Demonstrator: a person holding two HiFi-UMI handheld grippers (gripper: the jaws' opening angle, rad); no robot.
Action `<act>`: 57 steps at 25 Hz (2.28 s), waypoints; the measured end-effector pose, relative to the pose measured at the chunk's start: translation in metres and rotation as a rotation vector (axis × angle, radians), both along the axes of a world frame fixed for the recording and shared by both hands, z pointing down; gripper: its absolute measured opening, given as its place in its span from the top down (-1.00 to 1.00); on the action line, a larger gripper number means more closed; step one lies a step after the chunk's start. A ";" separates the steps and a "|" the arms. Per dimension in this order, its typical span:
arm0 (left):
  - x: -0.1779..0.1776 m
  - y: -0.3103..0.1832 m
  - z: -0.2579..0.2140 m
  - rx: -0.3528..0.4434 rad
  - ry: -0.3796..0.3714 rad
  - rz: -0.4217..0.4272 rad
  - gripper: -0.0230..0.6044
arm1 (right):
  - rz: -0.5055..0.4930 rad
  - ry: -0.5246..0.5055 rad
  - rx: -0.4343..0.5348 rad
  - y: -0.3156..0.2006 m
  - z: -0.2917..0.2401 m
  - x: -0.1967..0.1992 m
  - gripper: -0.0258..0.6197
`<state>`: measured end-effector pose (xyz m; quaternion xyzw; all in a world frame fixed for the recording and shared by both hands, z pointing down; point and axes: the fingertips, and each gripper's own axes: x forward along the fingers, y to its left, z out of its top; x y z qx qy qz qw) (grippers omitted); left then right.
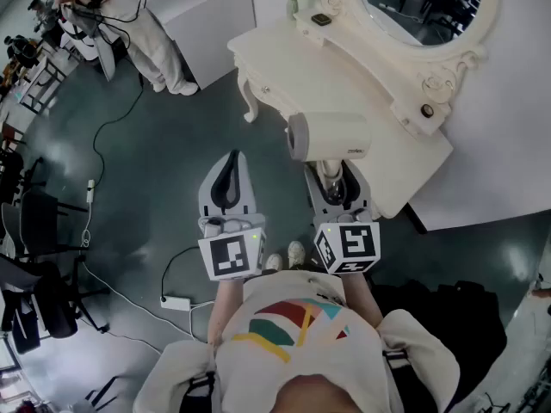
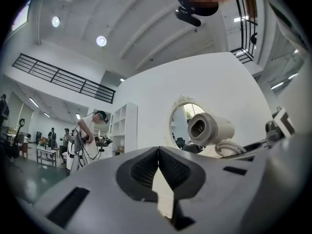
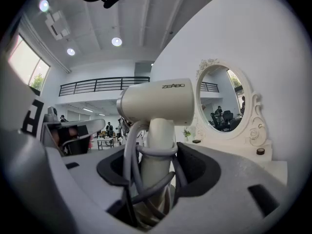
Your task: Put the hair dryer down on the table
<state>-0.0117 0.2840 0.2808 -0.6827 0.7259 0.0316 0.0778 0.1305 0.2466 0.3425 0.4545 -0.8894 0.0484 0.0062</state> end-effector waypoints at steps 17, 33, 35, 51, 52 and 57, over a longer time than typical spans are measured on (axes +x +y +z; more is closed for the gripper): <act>0.012 -0.027 0.016 -0.009 -0.017 -0.025 0.91 | -0.058 -0.021 0.014 -0.031 0.007 0.011 0.21; -0.011 -0.059 0.021 0.024 0.013 -0.076 0.91 | -0.057 -0.027 -0.004 -0.059 0.021 0.011 0.21; -0.014 -0.071 0.024 0.029 0.016 -0.068 0.91 | -0.044 -0.024 -0.004 -0.069 0.024 0.010 0.21; -0.057 -0.174 0.042 0.009 0.055 -0.030 0.91 | 0.021 0.004 -0.029 -0.161 0.036 -0.021 0.21; -0.061 -0.181 0.042 0.008 0.055 -0.030 0.91 | 0.021 0.004 -0.031 -0.169 0.037 -0.025 0.21; -0.087 -0.219 0.038 0.011 0.060 -0.019 0.91 | 0.021 0.009 -0.025 -0.204 0.033 -0.053 0.21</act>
